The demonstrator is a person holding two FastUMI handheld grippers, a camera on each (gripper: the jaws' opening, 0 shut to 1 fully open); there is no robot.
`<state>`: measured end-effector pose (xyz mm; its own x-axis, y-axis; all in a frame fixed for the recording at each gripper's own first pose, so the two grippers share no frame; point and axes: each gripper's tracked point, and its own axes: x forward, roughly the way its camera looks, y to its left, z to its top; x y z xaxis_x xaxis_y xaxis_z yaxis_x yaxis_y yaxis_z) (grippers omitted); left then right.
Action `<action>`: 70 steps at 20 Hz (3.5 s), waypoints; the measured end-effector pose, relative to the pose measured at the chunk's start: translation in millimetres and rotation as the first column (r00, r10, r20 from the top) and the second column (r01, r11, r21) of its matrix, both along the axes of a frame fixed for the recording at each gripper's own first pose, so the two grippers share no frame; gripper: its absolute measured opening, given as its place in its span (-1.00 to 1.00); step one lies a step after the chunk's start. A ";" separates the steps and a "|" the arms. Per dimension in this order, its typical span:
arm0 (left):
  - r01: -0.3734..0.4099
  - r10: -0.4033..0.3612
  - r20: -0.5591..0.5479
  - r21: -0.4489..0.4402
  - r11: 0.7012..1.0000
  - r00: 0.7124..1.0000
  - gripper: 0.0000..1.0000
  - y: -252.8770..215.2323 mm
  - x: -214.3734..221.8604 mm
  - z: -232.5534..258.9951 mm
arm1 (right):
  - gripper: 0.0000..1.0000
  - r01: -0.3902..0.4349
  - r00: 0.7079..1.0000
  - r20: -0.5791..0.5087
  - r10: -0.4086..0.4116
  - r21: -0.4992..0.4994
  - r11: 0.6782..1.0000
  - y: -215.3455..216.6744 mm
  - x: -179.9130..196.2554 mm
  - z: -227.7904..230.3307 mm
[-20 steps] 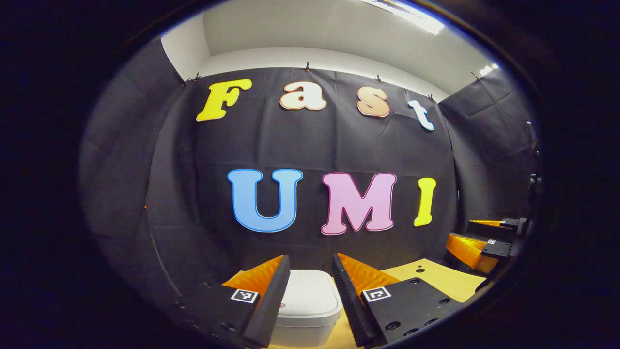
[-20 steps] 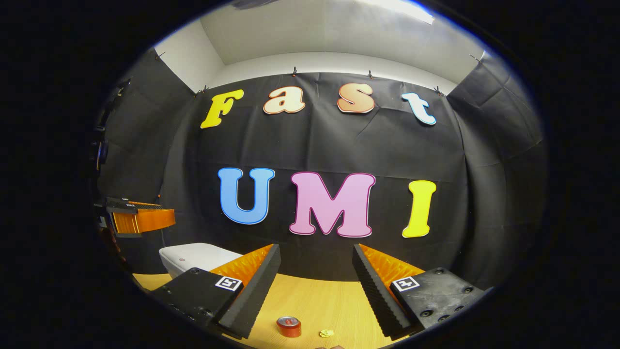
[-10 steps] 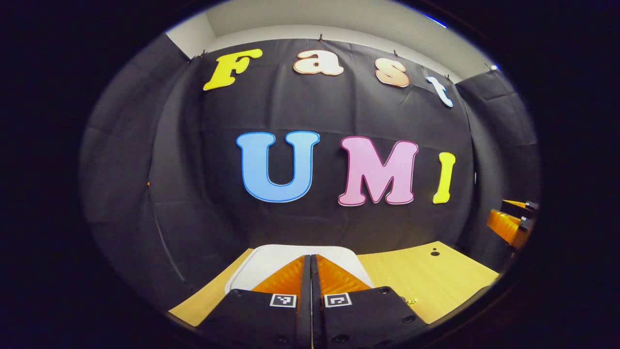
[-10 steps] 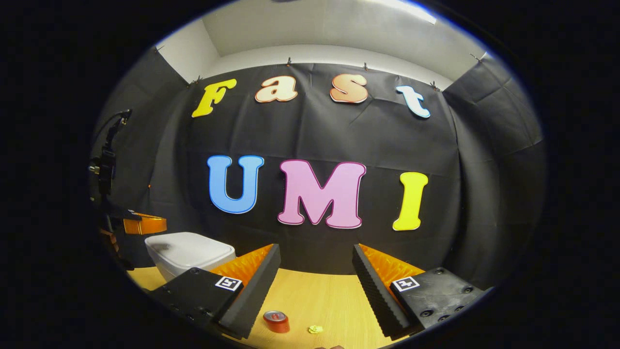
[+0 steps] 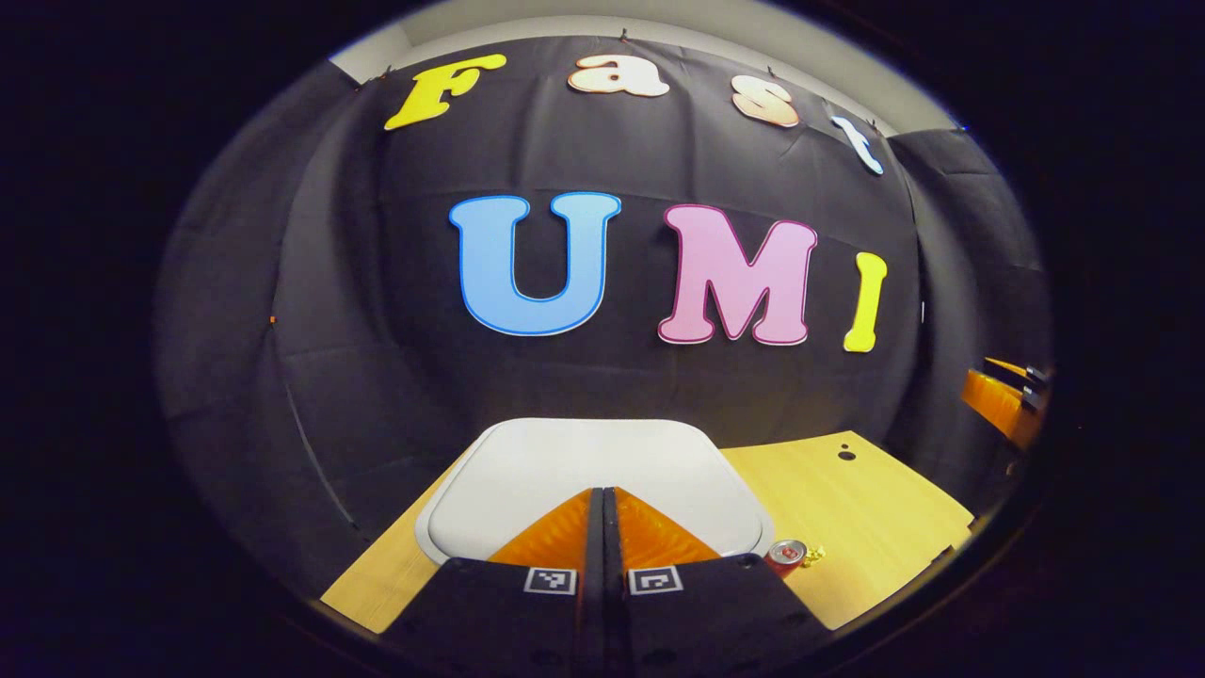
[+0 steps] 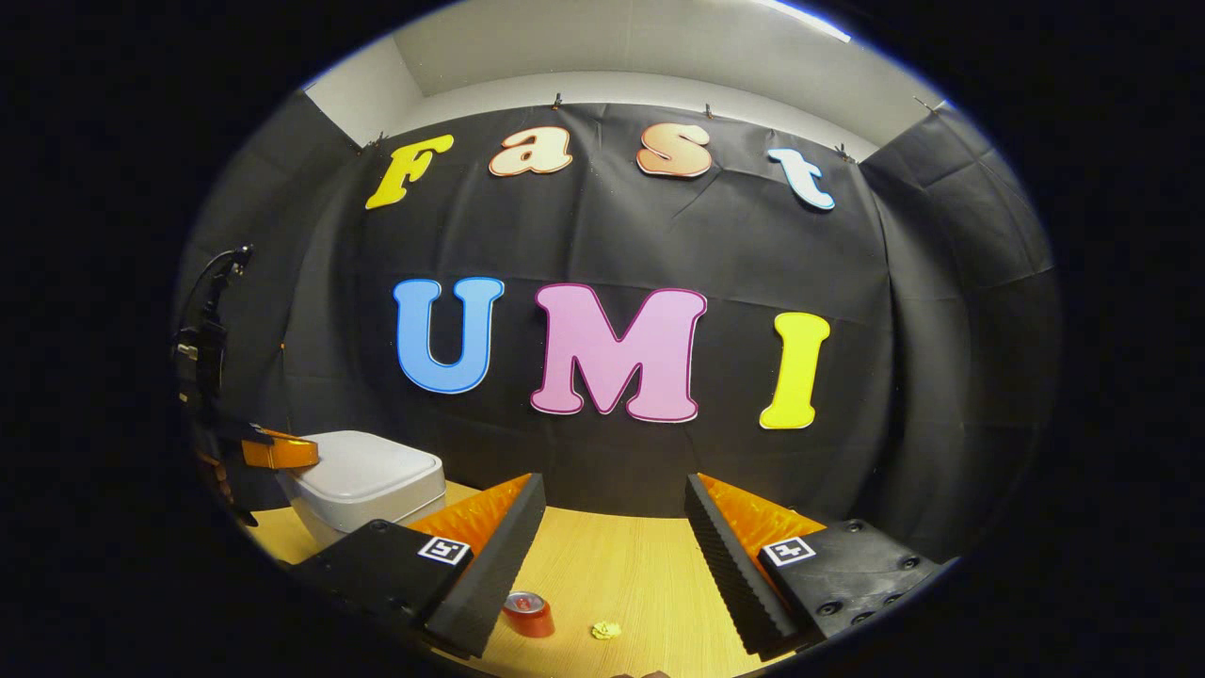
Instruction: Press the lid of the desktop garbage bin to open it, pick up the crumpled paper on the desktop and throw it into the bin, then pick up the pop can on the desktop and drop it into the bin, and finally close the garbage bin lid.
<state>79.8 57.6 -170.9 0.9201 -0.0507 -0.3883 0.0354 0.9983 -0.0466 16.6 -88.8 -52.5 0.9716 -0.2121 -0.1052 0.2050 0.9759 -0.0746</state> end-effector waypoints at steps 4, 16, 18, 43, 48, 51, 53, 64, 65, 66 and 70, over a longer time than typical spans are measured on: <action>0.033 -0.034 0.019 0.060 0.998 0.999 -0.87 0.4 2.6 -1.2 | 0.92 0.001 1.000 -0.014 -0.001 -0.006 1.000 -0.5 -2.7 -5.3; 0.021 -0.034 0.216 0.059 0.998 0.976 -0.89 -13.3 17.3 103.9 | 0.92 0.006 1.000 -0.011 -0.007 -0.028 1.000 -0.9 -2.0 2.6; 0.022 -0.029 0.253 0.031 0.999 0.967 -0.89 -19.2 14.1 121.7 | 0.92 0.007 1.000 -0.001 -0.007 -0.039 0.999 -0.7 -2.9 7.5; 0.103 -0.088 0.158 -0.090 0.991 0.984 0.92 -108.0 -64.2 82.3 | 0.94 0.014 0.902 -0.432 0.024 0.083 0.996 -29.7 11.2 -135.7; 0.048 -0.040 0.103 -0.078 0.996 0.994 0.93 -95.4 -72.7 69.2 | 0.95 0.051 0.735 -0.674 0.081 0.174 0.983 -38.6 4.7 -230.7; 0.015 -0.011 0.088 -0.049 0.999 0.996 0.93 -82.9 -74.4 68.2 | 0.95 0.085 0.658 -0.748 0.088 0.190 0.978 -46.0 -0.3 -275.7; -0.006 0.010 0.071 -0.050 0.999 0.997 0.92 -77.7 -74.1 63.4 | 0.95 0.098 0.606 -0.789 0.104 0.204 0.974 -46.2 -3.0 -298.7; -0.060 0.060 -0.005 -0.042 0.997 0.998 0.92 -70.3 -69.0 40.3 | 0.91 0.152 0.428 -0.894 0.132 0.216 0.965 -42.5 -1.8 -378.1; -0.063 0.063 -0.006 -0.040 0.997 0.998 0.92 -69.4 -68.5 38.7 | 0.85 0.149 0.422 -0.897 0.129 0.210 0.966 -43.6 -2.2 -380.8; -0.066 0.066 -0.007 -0.041 0.997 0.998 0.93 -68.3 -67.4 38.4 | 0.83 0.144 0.414 -0.901 0.128 0.204 0.968 -44.4 -4.1 -384.6; -0.076 0.076 -0.013 -0.049 0.996 0.997 0.93 -66.2 -62.3 33.5 | 1.00 0.137 0.404 -0.905 0.135 0.206 0.969 -43.4 -5.9 -386.3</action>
